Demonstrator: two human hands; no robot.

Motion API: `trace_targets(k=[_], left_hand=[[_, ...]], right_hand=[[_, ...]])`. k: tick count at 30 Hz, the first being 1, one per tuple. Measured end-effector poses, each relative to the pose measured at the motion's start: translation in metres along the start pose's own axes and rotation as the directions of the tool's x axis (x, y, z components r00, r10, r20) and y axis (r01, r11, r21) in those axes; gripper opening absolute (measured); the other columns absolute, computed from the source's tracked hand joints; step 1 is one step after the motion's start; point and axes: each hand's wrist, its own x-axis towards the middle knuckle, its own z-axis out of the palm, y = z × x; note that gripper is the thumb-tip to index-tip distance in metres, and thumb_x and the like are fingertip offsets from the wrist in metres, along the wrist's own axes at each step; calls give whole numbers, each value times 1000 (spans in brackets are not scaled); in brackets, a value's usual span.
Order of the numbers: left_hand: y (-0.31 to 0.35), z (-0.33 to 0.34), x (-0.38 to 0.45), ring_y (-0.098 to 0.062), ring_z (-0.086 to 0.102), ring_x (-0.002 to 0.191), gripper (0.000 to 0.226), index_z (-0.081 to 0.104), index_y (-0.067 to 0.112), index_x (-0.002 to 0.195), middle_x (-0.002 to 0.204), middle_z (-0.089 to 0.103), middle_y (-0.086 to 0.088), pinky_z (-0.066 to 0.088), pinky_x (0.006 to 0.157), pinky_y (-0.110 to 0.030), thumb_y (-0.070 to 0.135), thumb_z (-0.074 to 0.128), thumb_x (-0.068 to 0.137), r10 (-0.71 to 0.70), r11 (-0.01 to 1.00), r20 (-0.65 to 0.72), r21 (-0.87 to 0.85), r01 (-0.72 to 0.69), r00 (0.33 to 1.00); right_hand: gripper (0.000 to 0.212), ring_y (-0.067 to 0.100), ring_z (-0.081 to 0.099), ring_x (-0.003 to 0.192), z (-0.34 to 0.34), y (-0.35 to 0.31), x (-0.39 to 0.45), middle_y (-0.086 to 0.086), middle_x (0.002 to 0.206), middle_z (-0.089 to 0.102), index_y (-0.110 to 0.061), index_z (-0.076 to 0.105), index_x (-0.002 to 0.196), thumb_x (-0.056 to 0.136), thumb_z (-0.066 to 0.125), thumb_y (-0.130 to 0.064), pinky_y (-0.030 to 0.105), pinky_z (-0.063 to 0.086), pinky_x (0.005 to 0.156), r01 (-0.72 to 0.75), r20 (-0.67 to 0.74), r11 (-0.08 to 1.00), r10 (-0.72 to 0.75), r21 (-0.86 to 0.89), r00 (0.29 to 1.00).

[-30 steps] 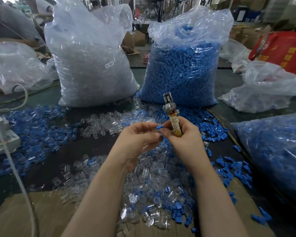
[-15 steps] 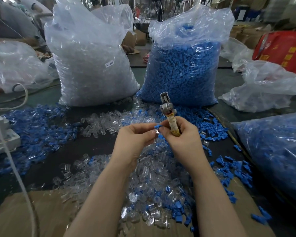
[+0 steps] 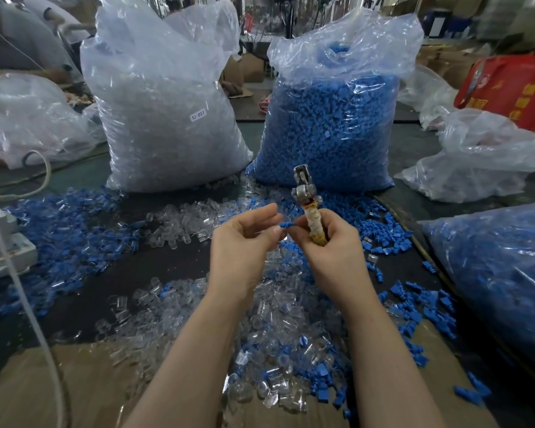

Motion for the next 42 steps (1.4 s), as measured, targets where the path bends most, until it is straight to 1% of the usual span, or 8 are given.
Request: trace_targets(k=[4,9,15,22,25,35,39,42], left_hand=[[-1,-1,1,-2,68,70,25,72,8,102,87,72,-5,54,66,-15,-6,72,81,-3,1000,-45,14,3,999],[0,-1,0,-11,72,73,16,72,4,96,82,75,-9,54,62,-15,-4,72,82,-58,995,-49,-82,54,997],[3,2,-1,-12,72,69,13,74,7,85,74,75,-6,53,60,-16,-3,76,79,-32,997,-87,-77,25,996],[1,7,-3,-20,74,79,10,76,11,83,78,76,-6,57,68,-25,4,79,78,21,1000,-121,24,-18,992],[0,8,-4,-16,73,77,11,77,15,83,77,76,0,60,71,-30,6,80,77,56,994,-135,104,-42,989],[-1,8,-4,-6,70,74,13,75,23,82,75,74,10,57,70,-21,14,83,75,170,959,-135,250,-132,976],[0,2,-2,-11,72,76,13,74,16,84,76,75,2,56,68,-20,5,78,79,125,983,-113,149,-108,986],[3,-3,0,-15,72,75,14,72,12,84,75,75,-3,54,66,-18,-1,74,81,88,996,-51,13,-88,995]], right_hand=[[17,-2,48,53,1,-2,0,-20,60,57,-24,60,79,90,70,-17,10,38,53,10,-3,1000,-10,6,1000],[13,0,44,51,2,-1,-1,-18,58,55,-17,61,82,91,70,-18,12,36,51,7,-29,1000,-7,-14,1000],[12,5,50,58,5,-4,-2,-8,66,59,-16,63,87,90,71,-24,38,47,61,-22,-96,996,14,-83,995],[12,19,55,62,6,-6,-2,-2,67,62,-17,63,86,89,71,-26,50,50,64,-50,-130,997,41,-66,991],[11,26,61,69,5,-6,-2,2,72,66,-17,66,88,89,71,-27,53,52,65,-58,-116,996,50,-65,992],[5,17,57,62,3,-5,0,7,76,67,-23,67,87,91,67,-20,49,50,62,-74,-39,997,74,-11,997],[10,36,65,82,0,-6,-1,10,82,69,-27,67,89,92,65,-17,48,54,74,-82,47,997,81,18,996],[7,18,56,63,-9,-2,-1,1,72,64,-22,66,89,90,66,-15,32,51,63,-94,102,996,94,-9,990]])
